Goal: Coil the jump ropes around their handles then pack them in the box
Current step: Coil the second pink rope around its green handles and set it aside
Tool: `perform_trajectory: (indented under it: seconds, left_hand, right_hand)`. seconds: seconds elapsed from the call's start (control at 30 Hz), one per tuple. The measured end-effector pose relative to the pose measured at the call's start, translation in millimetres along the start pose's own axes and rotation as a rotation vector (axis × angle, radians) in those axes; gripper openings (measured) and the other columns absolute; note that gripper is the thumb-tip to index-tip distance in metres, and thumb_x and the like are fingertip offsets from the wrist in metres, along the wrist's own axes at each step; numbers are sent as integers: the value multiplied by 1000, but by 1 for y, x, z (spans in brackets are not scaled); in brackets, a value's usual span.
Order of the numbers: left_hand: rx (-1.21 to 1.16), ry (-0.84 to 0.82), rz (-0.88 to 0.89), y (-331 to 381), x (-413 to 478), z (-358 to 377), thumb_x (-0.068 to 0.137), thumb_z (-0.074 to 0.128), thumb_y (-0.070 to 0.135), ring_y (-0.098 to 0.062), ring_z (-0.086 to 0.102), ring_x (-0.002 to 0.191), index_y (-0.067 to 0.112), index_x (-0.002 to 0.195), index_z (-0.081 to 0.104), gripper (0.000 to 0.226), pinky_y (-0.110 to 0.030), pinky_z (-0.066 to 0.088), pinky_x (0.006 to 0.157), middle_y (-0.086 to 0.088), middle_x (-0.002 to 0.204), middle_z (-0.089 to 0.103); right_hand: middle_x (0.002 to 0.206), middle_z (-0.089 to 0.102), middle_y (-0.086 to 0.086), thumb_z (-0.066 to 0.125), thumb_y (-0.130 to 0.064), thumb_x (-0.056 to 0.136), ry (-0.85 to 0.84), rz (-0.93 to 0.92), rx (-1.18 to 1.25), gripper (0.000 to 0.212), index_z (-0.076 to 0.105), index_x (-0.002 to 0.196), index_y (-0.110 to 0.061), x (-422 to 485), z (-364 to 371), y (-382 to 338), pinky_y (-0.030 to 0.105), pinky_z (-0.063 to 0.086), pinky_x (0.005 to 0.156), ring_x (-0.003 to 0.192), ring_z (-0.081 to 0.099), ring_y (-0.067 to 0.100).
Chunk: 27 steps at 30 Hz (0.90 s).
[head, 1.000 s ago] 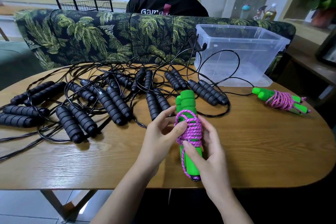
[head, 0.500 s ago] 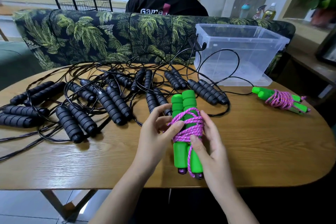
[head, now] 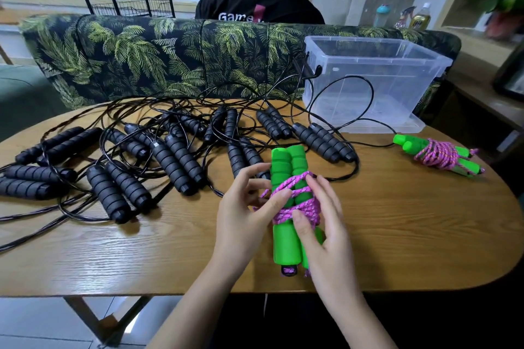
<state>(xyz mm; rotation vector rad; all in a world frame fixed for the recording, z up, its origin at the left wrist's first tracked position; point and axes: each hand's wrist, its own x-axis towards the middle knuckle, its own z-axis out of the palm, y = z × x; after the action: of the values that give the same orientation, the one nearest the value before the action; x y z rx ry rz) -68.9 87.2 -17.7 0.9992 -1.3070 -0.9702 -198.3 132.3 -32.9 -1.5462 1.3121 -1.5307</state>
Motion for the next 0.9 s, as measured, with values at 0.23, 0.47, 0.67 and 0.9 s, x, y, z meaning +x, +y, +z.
perform_trajectory:
  seconds: [0.23, 0.47, 0.67, 0.9]
  left_hand:
    - [13, -53, 23, 8, 0, -6, 66, 83, 34, -6, 60, 65, 30, 114, 68, 51, -24, 50, 67, 8, 88, 67]
    - [92, 33, 145, 15, -10, -1, 62, 90, 44, -4, 61, 60, 32, 111, 70, 54, -15, 47, 63, 12, 90, 67]
    - [203, -98, 262, 12, -4, -6, 64, 81, 48, -4, 54, 61, 38, 117, 68, 56, -18, 49, 67, 12, 99, 69]
    - [111, 38, 264, 11, 1, -4, 65, 86, 37, -7, 56, 70, 31, 115, 67, 54, -16, 45, 68, 9, 94, 66]
  right_hand:
    - [142, 45, -31, 73, -38, 86, -54, 42, 72, 70, 36, 146, -39, 4, -8, -1, 12, 40, 102, 131, 42, -9]
    - [153, 35, -21, 75, -52, 69, -158, 29, -115, 98, 20, 149, -52, 3, -4, -1, 31, 40, 110, 139, 38, 1]
    - [148, 30, -14, 84, -16, 75, -50, -26, -256, 97, 23, 145, -45, 5, -8, -3, -1, 32, 94, 126, 33, -22]
    - [145, 38, -12, 77, 1, 79, -71, 31, -150, 91, 30, 151, -29, 4, -5, -2, 1, 34, 94, 126, 39, -16]
